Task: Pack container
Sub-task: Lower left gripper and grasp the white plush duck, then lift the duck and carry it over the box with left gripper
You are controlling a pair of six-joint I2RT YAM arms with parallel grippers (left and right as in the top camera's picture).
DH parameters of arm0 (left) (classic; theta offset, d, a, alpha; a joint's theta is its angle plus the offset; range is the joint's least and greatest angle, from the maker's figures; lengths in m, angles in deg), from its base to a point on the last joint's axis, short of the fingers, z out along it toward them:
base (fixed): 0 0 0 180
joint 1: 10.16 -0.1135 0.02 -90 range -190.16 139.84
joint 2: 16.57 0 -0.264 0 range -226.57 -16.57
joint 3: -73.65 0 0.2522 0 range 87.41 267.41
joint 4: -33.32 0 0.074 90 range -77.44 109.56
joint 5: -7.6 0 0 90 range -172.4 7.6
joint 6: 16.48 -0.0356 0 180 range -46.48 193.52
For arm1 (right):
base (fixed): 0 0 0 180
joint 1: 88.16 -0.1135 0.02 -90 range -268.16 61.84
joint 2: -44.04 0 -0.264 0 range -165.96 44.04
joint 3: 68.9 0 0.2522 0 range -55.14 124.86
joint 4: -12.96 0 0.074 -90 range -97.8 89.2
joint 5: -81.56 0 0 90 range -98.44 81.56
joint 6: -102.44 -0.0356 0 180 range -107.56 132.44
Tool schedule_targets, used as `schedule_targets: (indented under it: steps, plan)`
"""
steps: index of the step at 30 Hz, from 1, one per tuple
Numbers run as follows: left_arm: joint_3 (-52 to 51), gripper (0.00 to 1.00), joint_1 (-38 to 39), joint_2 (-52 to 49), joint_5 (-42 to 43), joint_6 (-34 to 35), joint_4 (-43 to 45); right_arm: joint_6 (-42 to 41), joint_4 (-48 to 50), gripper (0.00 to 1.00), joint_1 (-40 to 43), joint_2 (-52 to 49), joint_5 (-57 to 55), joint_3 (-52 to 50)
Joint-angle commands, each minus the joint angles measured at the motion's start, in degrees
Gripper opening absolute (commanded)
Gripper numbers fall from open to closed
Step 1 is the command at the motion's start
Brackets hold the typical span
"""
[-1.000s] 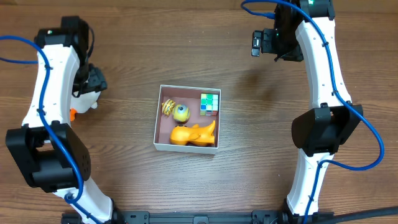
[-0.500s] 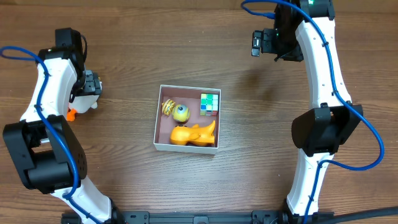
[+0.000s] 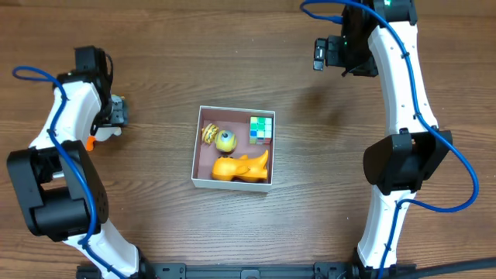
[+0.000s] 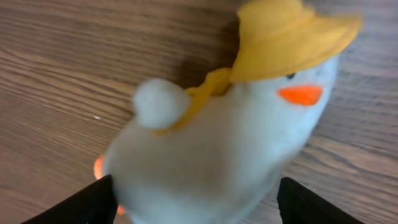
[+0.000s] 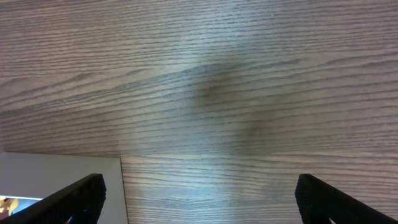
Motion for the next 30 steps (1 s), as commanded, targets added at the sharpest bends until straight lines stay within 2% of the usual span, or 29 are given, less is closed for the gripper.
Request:
schedule_targets:
  steps: [1, 4, 5, 6, 7, 12, 20, 27, 30]
  plan:
    - [-3.32, 0.78, -0.26, 0.17, 0.70, 0.39, 1.77, -0.46, 0.31, 1.00, -0.09, 0.52, -0.72, 1.25]
    - [-3.63, 0.60, -0.24, 0.17, 0.72, 0.42, 1.86, -0.46, 0.31, 1.00, -0.09, 0.52, -0.72, 1.25]
    - [-3.63, 0.51, -0.24, 0.17, 0.72, 0.42, 1.90, -0.46, 0.31, 1.00, -0.09, 0.52, -0.72, 1.25]
    - [-3.63, 0.34, -0.24, 0.17, 0.70, 0.79, 1.86, -0.46, 0.31, 1.00, -0.09, 0.52, -0.72, 1.25]
    - [-3.63, 0.25, -0.20, 0.17, 0.70, 1.79, 1.86, -0.46, 0.31, 1.00, -0.09, 0.52, -0.72, 1.25]
    - [-3.61, 0.04, -0.20, 0.20, 2.10, 4.92, 0.31, -0.46, 0.31, 1.00, -0.09, 0.52, -0.72, 1.25]
    - [2.01, 0.04, -0.17, 0.20, 14.40, 4.94, -8.74, -0.46, 0.31, 1.00, -0.09, 0.52, -0.72, 1.25]
    - [18.49, 0.04, -0.13, 0.20, 20.70, 4.83, -22.45, -0.46, 0.31, 1.00, -0.09, 0.52, -0.72, 1.25]
    - [27.63, 0.04, -0.04, 0.20, 29.20, 1.62, -29.18, -0.46, 0.31, 1.00, -0.09, 0.52, -0.72, 1.25]
